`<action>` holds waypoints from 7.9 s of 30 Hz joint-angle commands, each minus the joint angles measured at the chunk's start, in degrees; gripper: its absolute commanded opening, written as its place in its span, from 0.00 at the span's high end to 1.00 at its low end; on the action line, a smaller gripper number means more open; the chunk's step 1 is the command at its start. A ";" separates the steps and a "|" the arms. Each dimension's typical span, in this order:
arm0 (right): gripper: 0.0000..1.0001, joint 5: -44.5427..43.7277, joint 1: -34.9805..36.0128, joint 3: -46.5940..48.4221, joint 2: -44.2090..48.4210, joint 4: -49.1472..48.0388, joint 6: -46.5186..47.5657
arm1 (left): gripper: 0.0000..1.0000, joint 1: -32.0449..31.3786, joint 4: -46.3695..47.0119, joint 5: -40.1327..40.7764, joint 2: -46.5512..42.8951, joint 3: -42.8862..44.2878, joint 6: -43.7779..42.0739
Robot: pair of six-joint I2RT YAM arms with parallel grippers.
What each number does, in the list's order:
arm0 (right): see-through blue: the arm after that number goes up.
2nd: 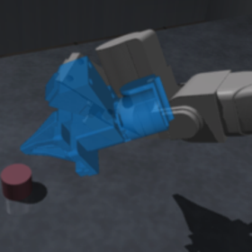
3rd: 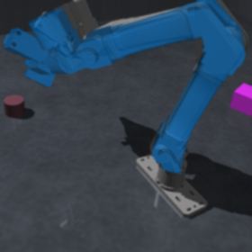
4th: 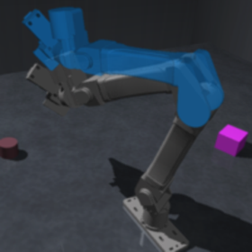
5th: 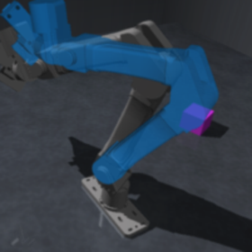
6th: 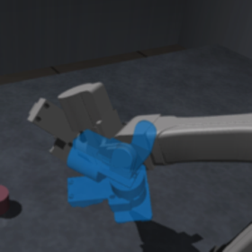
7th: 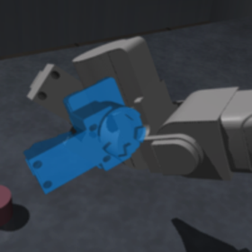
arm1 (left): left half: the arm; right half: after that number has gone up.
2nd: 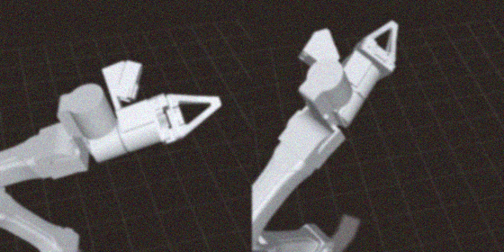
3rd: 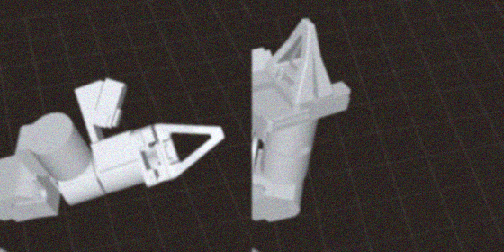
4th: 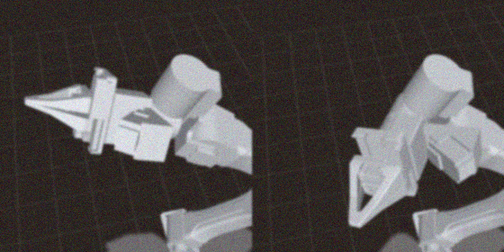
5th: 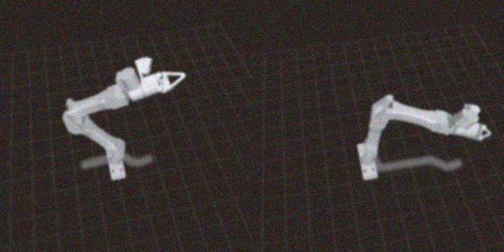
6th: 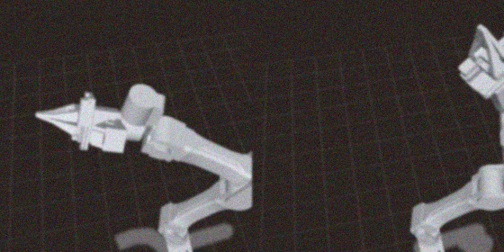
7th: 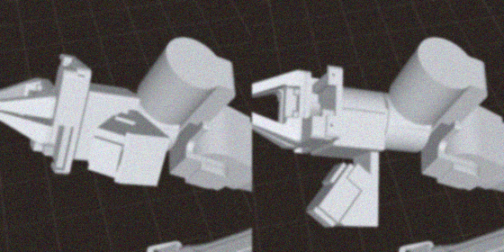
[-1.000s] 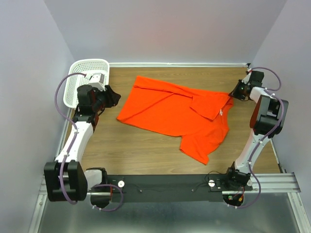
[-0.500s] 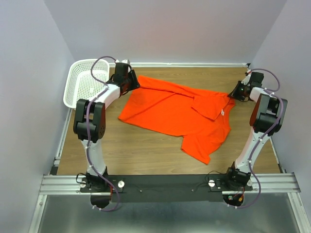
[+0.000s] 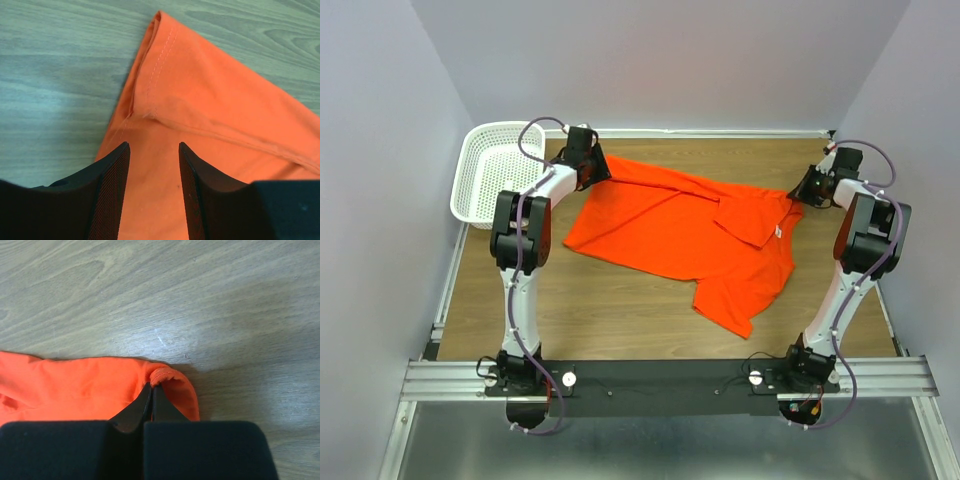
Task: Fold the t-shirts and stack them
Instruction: Fold the tshirt
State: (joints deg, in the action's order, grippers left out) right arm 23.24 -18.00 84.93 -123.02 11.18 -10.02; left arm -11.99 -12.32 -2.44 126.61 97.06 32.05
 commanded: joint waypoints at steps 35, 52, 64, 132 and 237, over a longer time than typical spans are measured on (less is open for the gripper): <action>0.99 -0.04 -0.37 1.12 -0.55 -0.63 0.53 | 1.00 1.61 -2.54 4.63 5.50 8.42 -1.47; 0.99 -0.30 -0.63 1.21 -0.64 -0.72 0.62 | 1.00 3.73 0.80 2.70 0.40 1.57 -3.49; 0.99 0.84 -0.55 1.47 -0.90 -0.63 0.35 | 0.76 3.81 7.49 -0.90 -3.83 -3.37 -5.33; 0.98 2.16 -0.63 1.82 -0.55 -0.55 -0.17 | 1.00 2.76 -4.38 -4.77 9.36 12.90 -8.76; 0.62 -4.60 43.22 -47.04 51.74 52.20 116.46 | 0.37 9.97 7.04 -10.39 -62.45 -65.06 4.60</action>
State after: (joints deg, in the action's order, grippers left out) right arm 23.42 24.14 38.83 -71.07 64.36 103.35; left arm -2.24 -6.13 -12.03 63.83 31.90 37.34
